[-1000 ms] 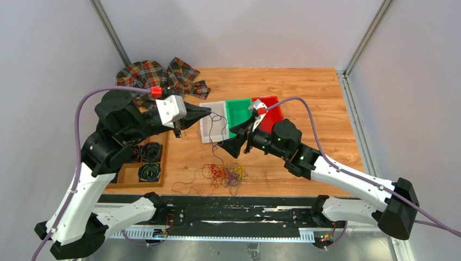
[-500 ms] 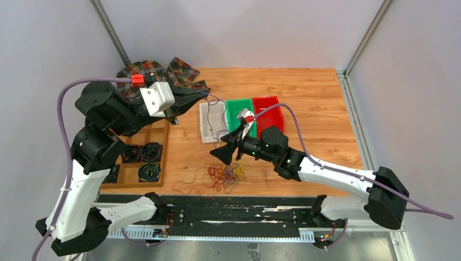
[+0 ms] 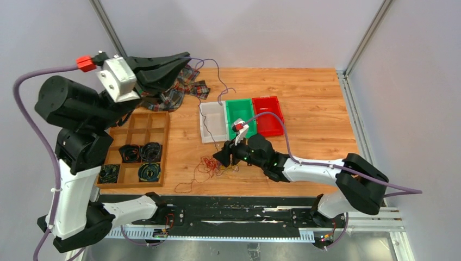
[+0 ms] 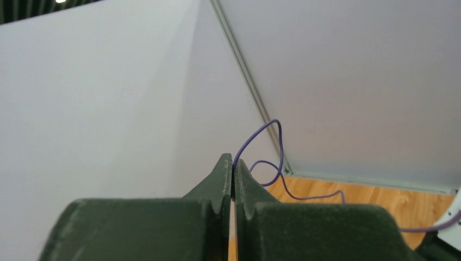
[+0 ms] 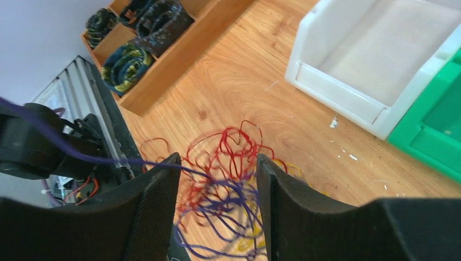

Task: Untangle the cables

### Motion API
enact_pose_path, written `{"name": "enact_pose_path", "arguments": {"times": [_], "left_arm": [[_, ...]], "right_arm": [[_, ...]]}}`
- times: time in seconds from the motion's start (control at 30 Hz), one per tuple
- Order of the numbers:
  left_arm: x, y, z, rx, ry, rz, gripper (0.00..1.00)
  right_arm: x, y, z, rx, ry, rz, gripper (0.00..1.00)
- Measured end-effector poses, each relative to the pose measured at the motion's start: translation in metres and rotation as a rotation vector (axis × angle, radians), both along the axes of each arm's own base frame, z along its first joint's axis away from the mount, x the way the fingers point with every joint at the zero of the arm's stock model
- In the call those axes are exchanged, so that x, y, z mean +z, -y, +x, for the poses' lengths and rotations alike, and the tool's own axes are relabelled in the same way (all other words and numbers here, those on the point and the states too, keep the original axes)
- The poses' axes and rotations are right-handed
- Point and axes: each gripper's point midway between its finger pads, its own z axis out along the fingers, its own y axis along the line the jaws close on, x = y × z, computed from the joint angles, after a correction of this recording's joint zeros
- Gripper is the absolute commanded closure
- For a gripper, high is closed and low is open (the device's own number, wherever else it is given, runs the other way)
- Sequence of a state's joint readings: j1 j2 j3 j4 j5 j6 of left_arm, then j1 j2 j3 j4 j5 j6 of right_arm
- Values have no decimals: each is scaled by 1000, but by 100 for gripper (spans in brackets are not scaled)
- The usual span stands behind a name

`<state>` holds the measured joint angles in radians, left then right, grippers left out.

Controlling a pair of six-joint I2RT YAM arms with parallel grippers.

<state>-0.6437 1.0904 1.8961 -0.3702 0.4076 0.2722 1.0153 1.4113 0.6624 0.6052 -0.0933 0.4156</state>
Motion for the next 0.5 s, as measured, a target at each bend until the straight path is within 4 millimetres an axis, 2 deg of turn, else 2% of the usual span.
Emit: {"name": "enact_pose_path", "arguments": {"times": [0.17,0.33,0.5], "left_arm": [[32,-12,-8,22,58,-82,100],[61,-22,-19,27,116,-136,100],[86,-33,-29,44,186,-181,100]], "right_arm": [[-32,3,6,-43,-28,-41,48],[-74,17,5,-84,-67,-117,53],[-102,37,2,-133,-95,-171,52]]}}
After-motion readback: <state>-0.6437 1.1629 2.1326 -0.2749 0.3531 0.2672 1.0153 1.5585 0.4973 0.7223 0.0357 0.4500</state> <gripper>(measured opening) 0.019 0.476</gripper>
